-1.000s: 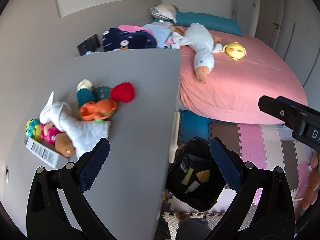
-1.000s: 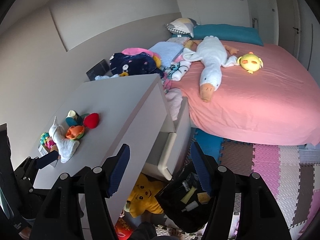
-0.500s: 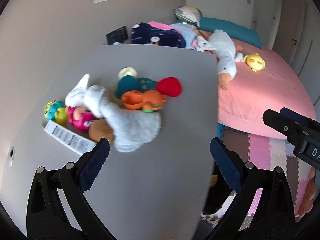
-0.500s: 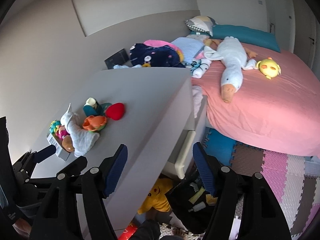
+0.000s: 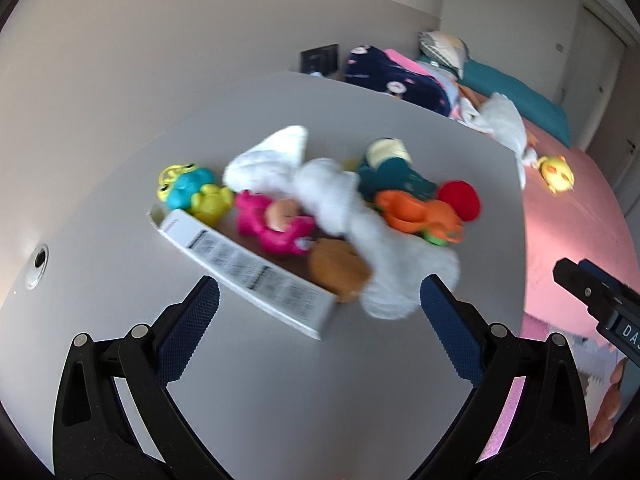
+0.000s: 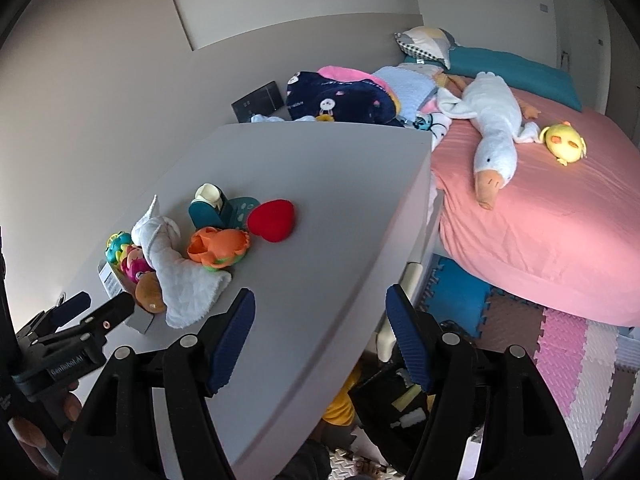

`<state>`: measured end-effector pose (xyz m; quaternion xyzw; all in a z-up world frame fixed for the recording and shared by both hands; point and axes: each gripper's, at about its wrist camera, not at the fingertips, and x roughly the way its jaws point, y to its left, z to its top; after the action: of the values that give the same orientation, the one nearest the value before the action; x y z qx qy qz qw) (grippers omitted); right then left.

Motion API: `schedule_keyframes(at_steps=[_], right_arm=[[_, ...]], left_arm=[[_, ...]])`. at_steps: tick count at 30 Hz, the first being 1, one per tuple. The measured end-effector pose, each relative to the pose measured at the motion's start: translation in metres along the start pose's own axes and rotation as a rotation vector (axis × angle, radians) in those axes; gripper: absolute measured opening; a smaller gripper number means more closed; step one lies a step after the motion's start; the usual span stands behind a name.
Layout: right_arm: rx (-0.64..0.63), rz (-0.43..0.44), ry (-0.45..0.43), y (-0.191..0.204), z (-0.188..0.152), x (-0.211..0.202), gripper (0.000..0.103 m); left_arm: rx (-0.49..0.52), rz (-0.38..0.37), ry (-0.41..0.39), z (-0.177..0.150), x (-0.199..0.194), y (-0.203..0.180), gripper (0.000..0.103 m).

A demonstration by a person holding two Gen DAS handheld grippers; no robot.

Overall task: Collect trash
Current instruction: 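Move the left tool back to the table toward the white printed box, then grasp the white printed box with the left gripper while the right gripper grasps the red heart toy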

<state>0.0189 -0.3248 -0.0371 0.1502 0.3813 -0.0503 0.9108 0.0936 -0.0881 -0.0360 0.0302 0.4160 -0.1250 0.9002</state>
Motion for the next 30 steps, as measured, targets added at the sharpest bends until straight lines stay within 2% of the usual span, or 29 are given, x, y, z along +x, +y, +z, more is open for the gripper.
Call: schedule_keyframes(at_steps=[14, 23, 25, 30], right_arm=[[-0.004, 0.018, 0.020, 0.022, 0.014, 0.038, 0.069], [-0.007, 0.017, 0.031, 0.027, 0.022, 0.057, 0.069], [-0.010, 0.013, 0.039, 0.029, 0.024, 0.064, 0.069], [-0.023, -0.007, 0.056, 0.032, 0.030, 0.083, 0.069]], left_arm=[[-0.132, 0.080, 0.058, 0.010, 0.036, 0.050, 0.097], [-0.169, 0.098, 0.102, 0.010, 0.052, 0.068, 0.075], [-0.171, 0.112, 0.096, 0.010, 0.052, 0.073, 0.065], [-0.158, 0.131, 0.084, 0.013, 0.054, 0.079, 0.054]])
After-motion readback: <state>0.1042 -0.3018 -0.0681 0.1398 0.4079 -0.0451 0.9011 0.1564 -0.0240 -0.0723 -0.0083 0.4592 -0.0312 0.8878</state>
